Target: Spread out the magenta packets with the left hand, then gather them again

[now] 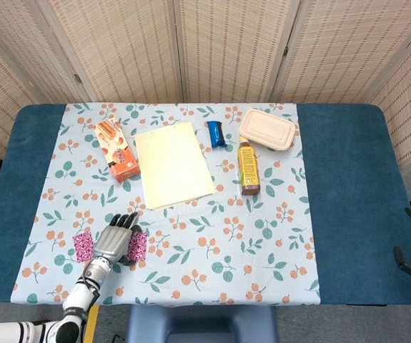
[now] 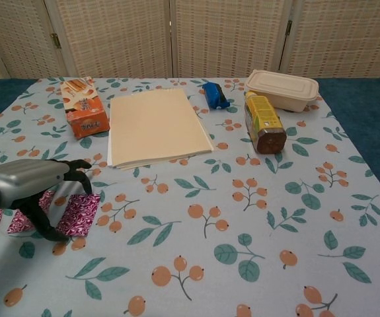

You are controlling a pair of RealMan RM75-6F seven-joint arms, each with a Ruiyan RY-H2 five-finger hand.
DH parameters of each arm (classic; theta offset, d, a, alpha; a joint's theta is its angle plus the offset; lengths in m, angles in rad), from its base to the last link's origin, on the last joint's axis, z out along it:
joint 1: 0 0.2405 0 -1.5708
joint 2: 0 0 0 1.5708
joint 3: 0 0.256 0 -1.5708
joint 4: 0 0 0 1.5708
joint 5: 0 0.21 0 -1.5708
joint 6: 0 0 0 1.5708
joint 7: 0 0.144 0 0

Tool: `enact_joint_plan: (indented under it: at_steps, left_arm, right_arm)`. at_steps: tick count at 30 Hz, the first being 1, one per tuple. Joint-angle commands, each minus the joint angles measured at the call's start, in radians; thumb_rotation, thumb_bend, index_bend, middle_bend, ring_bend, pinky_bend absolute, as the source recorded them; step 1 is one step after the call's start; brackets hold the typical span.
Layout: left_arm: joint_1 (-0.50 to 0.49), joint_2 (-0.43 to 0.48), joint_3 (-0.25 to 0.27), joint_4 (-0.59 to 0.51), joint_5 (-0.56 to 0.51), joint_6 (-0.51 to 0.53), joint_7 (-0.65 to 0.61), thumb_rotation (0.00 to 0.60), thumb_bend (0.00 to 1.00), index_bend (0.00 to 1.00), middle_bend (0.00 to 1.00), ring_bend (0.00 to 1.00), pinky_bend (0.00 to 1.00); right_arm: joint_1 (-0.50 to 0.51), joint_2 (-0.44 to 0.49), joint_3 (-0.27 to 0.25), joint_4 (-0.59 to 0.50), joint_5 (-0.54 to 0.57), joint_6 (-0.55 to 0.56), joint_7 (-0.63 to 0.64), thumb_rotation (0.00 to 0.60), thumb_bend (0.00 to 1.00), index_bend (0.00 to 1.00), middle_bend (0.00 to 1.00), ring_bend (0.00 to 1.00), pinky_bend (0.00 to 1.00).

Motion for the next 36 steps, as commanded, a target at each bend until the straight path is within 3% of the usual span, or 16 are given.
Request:
enact_joint_plan:
  at_steps: [1, 14, 22, 36]
  left_arm:
    - [0.007, 0.006, 0.003, -0.005, 0.016, 0.008, -0.013, 0.578, 0.23, 0.36, 0.01, 0.00, 0.00]
    - [0.068, 0.124, 0.015, -0.081, 0.113, 0.085, -0.087, 0.580, 0.23, 0.36, 0.01, 0.00, 0.00]
    - [0.132, 0.211, 0.037, -0.070, 0.129, 0.124, -0.139, 0.581, 0.23, 0.36, 0.01, 0.00, 0.00]
    - [0.190, 0.212, 0.035, -0.003, 0.060, 0.114, -0.150, 0.578, 0.23, 0.32, 0.01, 0.00, 0.00]
  right_arm:
    - [0.000, 0.000, 0.000, -0.001, -0.001, 0.001, -0.001, 0.600, 0.46, 0.00, 0.00, 0.00, 0.00]
    - [0.002, 0.007, 0.004, -0.013, -0.004, 0.004, -0.010, 0.600, 0.46, 0.00, 0.00, 0.00, 0.00]
    - [0.009, 0.010, 0.007, -0.020, -0.008, 0.002, -0.018, 0.600, 0.46, 0.00, 0.00, 0.00, 0.00]
    - [0.020, 0.022, 0.014, -0.038, -0.007, -0.004, -0.035, 0.600, 0.46, 0.00, 0.00, 0.00, 0.00]
